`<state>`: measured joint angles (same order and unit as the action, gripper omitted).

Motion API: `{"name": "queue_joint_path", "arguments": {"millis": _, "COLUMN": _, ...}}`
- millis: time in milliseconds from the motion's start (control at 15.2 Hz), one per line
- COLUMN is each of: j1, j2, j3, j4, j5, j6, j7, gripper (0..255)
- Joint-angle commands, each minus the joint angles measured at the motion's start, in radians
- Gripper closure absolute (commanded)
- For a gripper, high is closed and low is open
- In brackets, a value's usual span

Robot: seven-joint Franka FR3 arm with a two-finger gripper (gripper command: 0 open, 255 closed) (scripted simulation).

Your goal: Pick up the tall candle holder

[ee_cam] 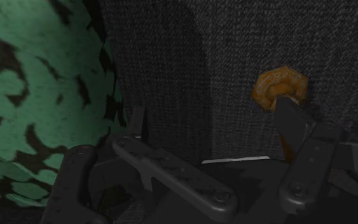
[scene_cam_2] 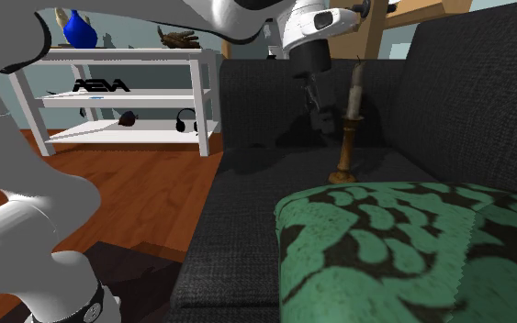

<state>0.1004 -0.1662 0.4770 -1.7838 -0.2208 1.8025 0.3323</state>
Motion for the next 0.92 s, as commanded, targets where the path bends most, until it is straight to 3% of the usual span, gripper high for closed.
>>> {"name": "queue_joint_path", "arguments": {"millis": 0, "j1": 0.008, "j2": 0.062, "j3": 0.032, "j4": 0.07, "j5": -0.049, "j6": -0.001, "j7": 0.034, "gripper": 0}}
{"name": "queue_joint_path", "arguments": {"millis": 462, "j1": 0.102, "j2": 0.309, "j3": 0.124, "j4": 0.365, "j5": -0.269, "j6": -0.074, "j7": 0.15, "gripper": 0}}
{"name": "queue_joint_path", "arguments": {"millis": 858, "j1": 0.089, "j2": 0.283, "j3": 0.115, "j4": 0.256, "j5": -0.259, "j6": 0.011, "j7": 0.173, "gripper": 0}}
